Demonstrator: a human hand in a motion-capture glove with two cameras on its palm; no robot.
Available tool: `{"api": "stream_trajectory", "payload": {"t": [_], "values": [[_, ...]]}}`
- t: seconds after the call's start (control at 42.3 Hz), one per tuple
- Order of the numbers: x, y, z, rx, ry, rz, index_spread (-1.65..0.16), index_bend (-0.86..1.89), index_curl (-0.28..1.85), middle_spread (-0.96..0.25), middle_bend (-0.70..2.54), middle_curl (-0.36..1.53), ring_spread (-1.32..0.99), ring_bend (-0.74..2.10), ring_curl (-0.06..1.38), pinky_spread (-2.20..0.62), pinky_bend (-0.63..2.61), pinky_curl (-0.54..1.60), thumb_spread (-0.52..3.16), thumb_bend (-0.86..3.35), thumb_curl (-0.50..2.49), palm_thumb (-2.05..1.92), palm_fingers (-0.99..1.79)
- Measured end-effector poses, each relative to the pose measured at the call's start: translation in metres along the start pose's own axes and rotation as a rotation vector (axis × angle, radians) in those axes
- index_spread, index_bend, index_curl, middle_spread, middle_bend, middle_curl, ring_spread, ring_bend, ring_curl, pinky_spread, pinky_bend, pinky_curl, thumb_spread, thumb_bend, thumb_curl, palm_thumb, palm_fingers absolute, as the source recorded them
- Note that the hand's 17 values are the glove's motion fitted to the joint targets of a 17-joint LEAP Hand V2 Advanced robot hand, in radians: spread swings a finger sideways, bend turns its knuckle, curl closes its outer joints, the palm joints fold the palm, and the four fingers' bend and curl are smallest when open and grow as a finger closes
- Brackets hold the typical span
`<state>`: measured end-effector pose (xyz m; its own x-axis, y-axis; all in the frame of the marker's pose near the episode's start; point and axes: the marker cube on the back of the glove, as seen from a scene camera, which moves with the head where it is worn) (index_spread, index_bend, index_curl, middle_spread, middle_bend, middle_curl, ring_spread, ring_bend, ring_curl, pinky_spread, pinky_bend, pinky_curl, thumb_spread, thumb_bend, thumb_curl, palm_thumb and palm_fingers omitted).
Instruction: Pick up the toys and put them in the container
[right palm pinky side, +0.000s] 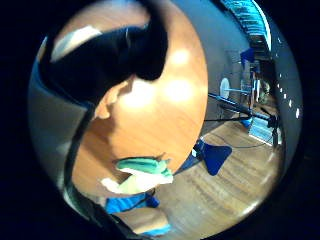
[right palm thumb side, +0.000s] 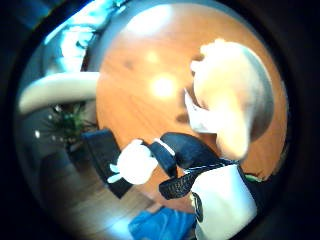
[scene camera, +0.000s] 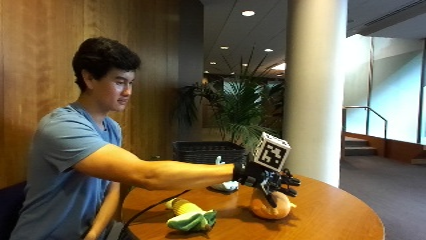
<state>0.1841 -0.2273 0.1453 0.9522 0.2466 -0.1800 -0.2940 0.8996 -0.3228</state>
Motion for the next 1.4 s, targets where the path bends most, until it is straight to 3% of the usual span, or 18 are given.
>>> {"api": "stream_trajectory", "payload": {"t": [0.26,0.379,0.52,0.662,0.686,0.733,0.757,0.781,0.852,0.875,0.899,0.923,1.065,1.23,1.396], "values": [[-0.013,-0.020,0.038,-0.120,0.081,-0.033,-0.26,-0.06,0.09,0.04,-0.02,0.13,0.04,0.21,0.20,0.02,1.62,0.57,1.02,-0.03,0.24,0.01,-0.46],[-0.011,-0.031,0.049,-0.121,0.198,0.168,-0.26,-0.06,0.06,0.07,-0.02,0.10,0.07,0.29,0.23,-0.07,1.76,0.58,0.98,-0.02,0.26,0.02,-0.46],[-0.017,-0.024,0.051,-0.150,0.106,-0.054,-0.26,-0.05,0.04,0.09,0.01,0.08,0.09,0.40,0.27,-0.14,1.82,0.57,1.01,0.04,0.29,0.14,-0.40],[-0.022,-0.023,0.051,-0.137,0.053,-0.021,-0.30,0.07,0.04,0.10,0.12,0.09,0.08,0.62,0.34,-0.17,1.69,0.51,1.14,0.19,0.34,0.41,-0.14],[-0.023,-0.023,0.051,-0.131,0.047,-0.018,-0.30,0.04,0.03,0.10,0.10,0.09,0.08,0.63,0.34,-0.18,1.72,0.52,1.15,0.17,0.34,0.39,-0.20],[-0.025,-0.022,0.050,-0.112,0.014,-0.003,-0.33,0.22,0.08,0.10,0.17,0.11,0.07,0.63,0.34,-0.18,1.61,0.48,1.19,0.23,0.36,0.49,0.00],[-0.026,-0.021,0.049,-0.100,-0.012,0.005,-0.33,0.16,0.07,0.10,0.14,0.10,0.07,0.65,0.35,-0.18,1.63,0.49,1.19,0.22,0.36,0.48,-0.07],[-0.027,-0.020,0.048,-0.084,-0.038,0.011,-0.34,0.31,0.12,0.09,0.19,0.12,0.06,0.67,0.35,-0.18,1.53,0.45,1.21,0.27,0.38,0.55,0.12],[-0.030,-0.017,0.048,-0.028,-0.076,0.023,-0.35,0.37,0.13,0.05,0.19,0.12,-0.04,0.77,0.35,-0.22,1.43,0.40,1.25,0.32,0.40,0.64,0.34],[-0.031,-0.016,0.049,-0.005,-0.076,0.029,-0.36,0.34,0.13,0.06,0.16,0.12,-0.02,0.74,0.34,-0.21,1.44,0.39,1.25,0.31,0.40,0.63,0.24],[-0.032,-0.016,0.050,0.020,-0.074,0.036,-0.35,0.39,0.16,0.02,0.21,0.14,-0.10,0.86,0.40,-0.25,1.40,0.39,1.26,0.35,0.42,0.69,0.47],[-0.033,-0.015,0.051,0.046,-0.072,0.044,-0.36,0.37,0.15,0.00,0.23,0.15,-0.13,0.88,0.39,-0.27,1.37,0.36,1.26,0.36,0.43,0.70,0.53],[-0.036,-0.015,0.050,0.136,-0.071,0.069,-0.36,0.48,0.20,-0.15,0.40,0.21,-0.30,1.02,0.44,-0.37,1.18,0.32,0.99,0.37,0.53,0.84,0.95],[-0.030,-0.008,0.033,0.179,-0.128,0.069,-0.34,0.51,0.25,-0.26,0.47,0.26,-0.38,1.05,0.49,-0.41,1.11,0.33,0.73,0.32,0.59,0.85,0.98],[-0.019,0.012,0.012,0.195,-0.009,0.068,-0.34,0.51,0.29,-0.34,0.50,0.29,-0.42,1.04,0.51,-0.43,1.08,0.35,0.58,0.30,0.65,0.85,0.99]]}}
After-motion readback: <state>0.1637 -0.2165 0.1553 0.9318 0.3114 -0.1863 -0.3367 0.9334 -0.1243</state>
